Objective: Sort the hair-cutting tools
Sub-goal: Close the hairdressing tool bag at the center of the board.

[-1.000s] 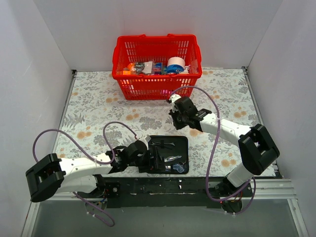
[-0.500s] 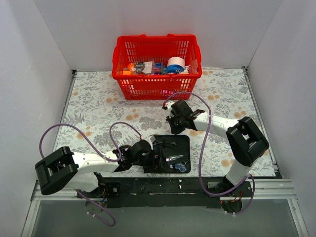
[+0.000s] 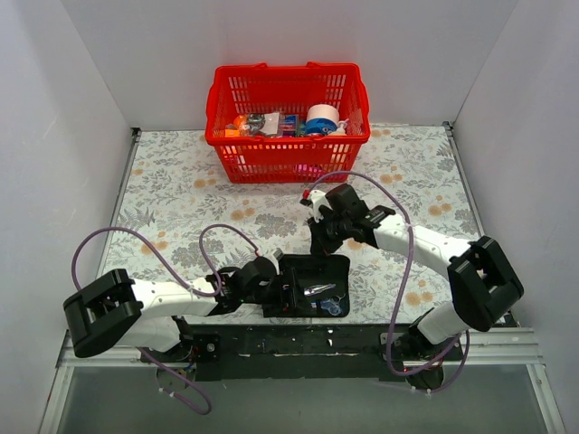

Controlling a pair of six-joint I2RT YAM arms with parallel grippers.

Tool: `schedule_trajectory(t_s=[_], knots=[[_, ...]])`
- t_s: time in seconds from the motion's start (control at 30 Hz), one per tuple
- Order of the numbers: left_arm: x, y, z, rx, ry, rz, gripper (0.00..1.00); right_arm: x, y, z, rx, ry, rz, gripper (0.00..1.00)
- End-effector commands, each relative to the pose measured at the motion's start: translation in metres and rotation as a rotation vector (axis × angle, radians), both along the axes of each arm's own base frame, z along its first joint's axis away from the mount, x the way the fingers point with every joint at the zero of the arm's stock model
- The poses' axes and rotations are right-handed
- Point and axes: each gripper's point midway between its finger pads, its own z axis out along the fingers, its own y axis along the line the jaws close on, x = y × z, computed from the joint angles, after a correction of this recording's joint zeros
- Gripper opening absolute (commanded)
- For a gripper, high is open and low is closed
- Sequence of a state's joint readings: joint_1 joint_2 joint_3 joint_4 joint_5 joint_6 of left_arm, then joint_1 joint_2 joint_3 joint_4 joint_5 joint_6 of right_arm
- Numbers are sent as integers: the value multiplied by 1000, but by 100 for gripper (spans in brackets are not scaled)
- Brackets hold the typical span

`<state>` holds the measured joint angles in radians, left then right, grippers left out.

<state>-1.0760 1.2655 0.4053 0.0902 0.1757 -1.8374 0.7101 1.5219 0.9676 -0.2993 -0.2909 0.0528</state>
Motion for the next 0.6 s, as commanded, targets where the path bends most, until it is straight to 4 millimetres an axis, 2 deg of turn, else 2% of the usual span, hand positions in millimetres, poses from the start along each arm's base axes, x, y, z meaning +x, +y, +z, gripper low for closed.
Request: schedule_trajectory(t_s=[0.0, 0.03, 0.27, 0.57], knots=[[1, 21, -27, 104, -9, 41, 73, -43, -3, 2, 41, 107, 62, 1], [1, 21, -26, 101, -11, 44, 73, -49, -1, 5, 53, 98, 75, 1], [2, 23, -20, 89, -21, 55, 73, -91, -7, -19, 36, 143, 74, 1], [2, 24, -1, 65, -24, 69, 73, -119, -11, -34, 35, 156, 51, 1]])
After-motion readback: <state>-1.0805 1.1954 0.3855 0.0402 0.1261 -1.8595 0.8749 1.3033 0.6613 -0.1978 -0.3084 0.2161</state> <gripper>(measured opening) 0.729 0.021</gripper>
